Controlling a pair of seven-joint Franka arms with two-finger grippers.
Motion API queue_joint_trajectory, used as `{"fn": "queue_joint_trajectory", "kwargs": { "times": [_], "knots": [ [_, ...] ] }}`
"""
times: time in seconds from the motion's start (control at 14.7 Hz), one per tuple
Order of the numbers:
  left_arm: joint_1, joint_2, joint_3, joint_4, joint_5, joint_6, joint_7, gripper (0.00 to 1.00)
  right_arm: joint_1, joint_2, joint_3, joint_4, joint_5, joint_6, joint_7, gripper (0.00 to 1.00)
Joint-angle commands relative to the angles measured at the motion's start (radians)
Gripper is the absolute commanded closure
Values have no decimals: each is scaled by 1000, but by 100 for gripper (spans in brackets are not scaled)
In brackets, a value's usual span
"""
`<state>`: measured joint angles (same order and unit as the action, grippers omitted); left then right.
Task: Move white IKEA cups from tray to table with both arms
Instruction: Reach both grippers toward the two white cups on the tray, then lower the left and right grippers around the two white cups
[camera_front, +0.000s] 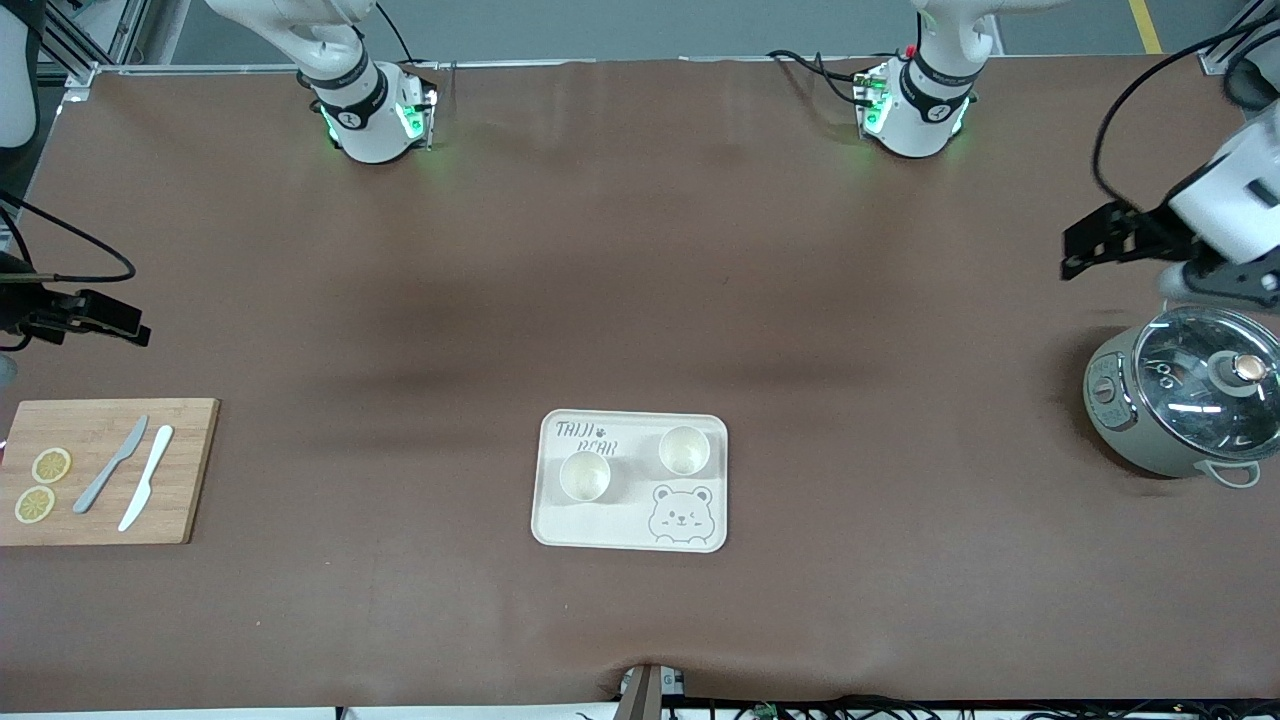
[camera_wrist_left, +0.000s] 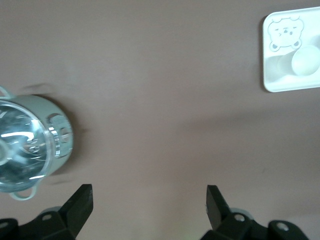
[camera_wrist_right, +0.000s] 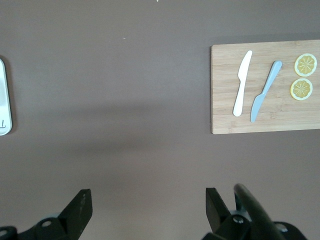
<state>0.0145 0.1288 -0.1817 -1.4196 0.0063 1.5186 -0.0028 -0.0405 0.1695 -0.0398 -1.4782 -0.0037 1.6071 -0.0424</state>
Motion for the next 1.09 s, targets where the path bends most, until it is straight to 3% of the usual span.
{"fn": "queue_joint_trajectory", "kwargs": {
  "times": [0.0,0.14,0.48,1.02],
  "knots": [
    [-45,118,-36,95,8,37,-97,0,34,-18,-2,-16,10,16,79,0],
    [-157,210,-16,160,17,70,-223,0,77,-16,-2,-14,16,27,151,0],
    [-322,386,30,249,18,192,-446,0,177,11,0,-13,19,77,326,0],
    [-488,566,94,261,17,468,-554,0,362,163,-2,-1,27,298,653,0]
  ]
}}
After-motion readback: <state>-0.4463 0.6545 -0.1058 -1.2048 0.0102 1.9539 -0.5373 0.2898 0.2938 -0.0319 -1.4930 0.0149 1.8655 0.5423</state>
